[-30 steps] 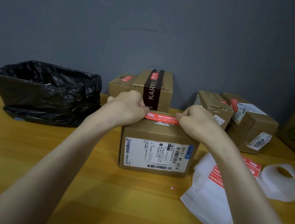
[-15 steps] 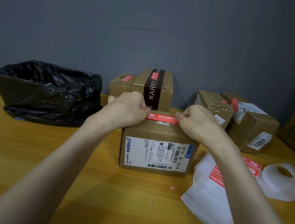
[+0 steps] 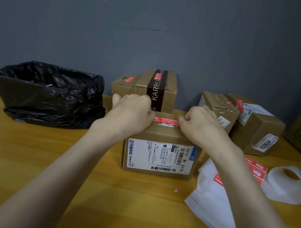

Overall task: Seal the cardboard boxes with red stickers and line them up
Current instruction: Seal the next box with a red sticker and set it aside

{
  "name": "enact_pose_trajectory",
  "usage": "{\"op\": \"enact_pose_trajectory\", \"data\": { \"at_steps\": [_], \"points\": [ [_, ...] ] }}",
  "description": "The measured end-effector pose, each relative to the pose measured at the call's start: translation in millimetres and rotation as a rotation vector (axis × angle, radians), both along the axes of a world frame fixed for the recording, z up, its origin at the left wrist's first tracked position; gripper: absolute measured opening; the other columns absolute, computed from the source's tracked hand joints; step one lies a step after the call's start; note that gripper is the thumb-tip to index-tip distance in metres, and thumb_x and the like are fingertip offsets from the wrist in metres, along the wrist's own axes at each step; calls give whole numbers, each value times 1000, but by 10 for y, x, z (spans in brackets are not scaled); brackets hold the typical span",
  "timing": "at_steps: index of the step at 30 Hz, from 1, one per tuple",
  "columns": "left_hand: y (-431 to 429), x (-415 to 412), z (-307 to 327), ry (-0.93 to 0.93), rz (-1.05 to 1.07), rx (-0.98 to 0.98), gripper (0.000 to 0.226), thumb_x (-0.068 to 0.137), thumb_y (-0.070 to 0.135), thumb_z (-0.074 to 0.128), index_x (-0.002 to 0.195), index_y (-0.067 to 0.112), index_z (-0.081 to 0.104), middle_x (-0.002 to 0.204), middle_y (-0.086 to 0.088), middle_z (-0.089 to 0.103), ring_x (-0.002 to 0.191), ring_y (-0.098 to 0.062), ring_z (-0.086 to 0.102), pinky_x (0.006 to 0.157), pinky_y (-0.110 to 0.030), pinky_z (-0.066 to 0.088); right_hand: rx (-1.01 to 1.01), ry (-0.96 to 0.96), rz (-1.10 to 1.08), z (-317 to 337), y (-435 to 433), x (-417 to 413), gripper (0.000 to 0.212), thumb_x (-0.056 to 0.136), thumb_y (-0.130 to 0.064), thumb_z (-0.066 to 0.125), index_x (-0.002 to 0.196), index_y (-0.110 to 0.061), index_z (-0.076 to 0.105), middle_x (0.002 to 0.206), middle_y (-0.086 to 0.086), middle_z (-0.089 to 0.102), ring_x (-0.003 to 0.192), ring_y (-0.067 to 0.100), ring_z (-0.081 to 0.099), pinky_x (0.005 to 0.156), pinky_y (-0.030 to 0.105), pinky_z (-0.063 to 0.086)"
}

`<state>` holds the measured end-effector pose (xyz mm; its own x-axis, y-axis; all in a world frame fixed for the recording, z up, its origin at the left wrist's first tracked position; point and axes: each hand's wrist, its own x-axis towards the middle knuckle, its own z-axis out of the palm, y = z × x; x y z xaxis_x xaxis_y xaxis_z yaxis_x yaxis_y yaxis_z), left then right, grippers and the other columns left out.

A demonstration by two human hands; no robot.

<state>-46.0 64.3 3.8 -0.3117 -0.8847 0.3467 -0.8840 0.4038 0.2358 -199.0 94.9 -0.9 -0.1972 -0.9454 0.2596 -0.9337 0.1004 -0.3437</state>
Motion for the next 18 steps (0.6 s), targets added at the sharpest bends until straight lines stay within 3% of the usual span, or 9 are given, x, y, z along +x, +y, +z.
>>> {"op": "enact_pose_trajectory", "data": {
  "at_steps": [4,8,15,18],
  "points": [
    [14,-5,-13,-2,-18,-73,17,93,26,44,80,16,47,93,-3,58,96,-26,51,81,-38,26,-12,53,-29,27,60,51,31,95,-34,41,87,-9,59,114,16,48,114,34,44,87,41,42],
    [38,-8,-8,-7,-46,-133,15,91,26,47,81,16,46,91,-2,57,94,-25,52,80,-36,29,-18,90,-59,47,102,93,35,96,-34,40,109,-6,57,124,17,44,122,34,36,89,41,38],
    [63,-20,-4,-50,-32,-160,20,92,28,47,80,12,45,92,-7,58,95,-29,52,78,-35,30,-10,123,-95,60,142,139,35,96,-34,40,118,-8,50,126,16,42,123,33,35,89,42,38],
    [81,-13,1,-31,-33,-123,24,91,27,49,75,10,42,83,-7,50,88,-27,48,73,-34,33,-20,125,-90,66,164,131,32,95,-36,43,114,-11,49,120,16,46,117,34,41,86,40,39]
  ]
}}
